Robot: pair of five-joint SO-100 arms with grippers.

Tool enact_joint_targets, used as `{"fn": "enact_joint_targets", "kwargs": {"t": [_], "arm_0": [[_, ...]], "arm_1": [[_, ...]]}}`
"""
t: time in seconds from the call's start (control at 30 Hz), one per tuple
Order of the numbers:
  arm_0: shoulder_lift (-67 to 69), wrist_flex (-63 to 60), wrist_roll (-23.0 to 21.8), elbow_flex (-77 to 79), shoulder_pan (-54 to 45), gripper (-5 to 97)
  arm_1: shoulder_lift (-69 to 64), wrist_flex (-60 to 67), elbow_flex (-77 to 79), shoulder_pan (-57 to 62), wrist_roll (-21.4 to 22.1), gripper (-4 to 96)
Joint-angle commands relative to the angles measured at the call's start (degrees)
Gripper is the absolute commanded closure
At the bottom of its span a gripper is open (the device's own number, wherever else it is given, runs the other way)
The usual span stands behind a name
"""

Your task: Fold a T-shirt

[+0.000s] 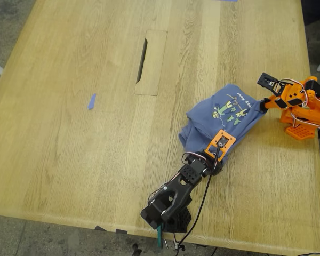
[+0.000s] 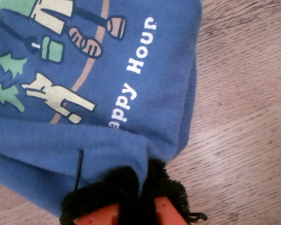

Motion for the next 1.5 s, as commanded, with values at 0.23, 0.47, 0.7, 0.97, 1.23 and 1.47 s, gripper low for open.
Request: {"fn": "enact_joint_targets", "kwargs": {"t": [0.23,0.47,0.7,0.97,1.23,1.47], "arm_0": [[6.2,-5.6,-0.4,7.4,-6.6,92],[13.5,-13.2,0.0,14.3,-8.3,84],[24.0,-13.5,1.2,19.2,-8.4,55],[25.5,-7.3,1.2,14.6,-5.7,53],[25.8,-0.6,-10.4,12.6,10.4,66],[28.7,-0.4,-10.1,11.5,13.2,59]], "arm_1": [[-5.2,-0.2,-1.7,-3.4,0.4,91.3],[-9.0,1.9,-3.9,-5.5,1.0,86.7],[-10.3,3.4,-5.0,-3.4,0.7,75.8],[-10.0,6.7,-7.9,-0.4,0.4,68.6],[-9.6,6.8,-8.8,-1.1,0.7,65.4],[-10.5,7.0,-9.7,-3.4,0.9,65.0]]}}
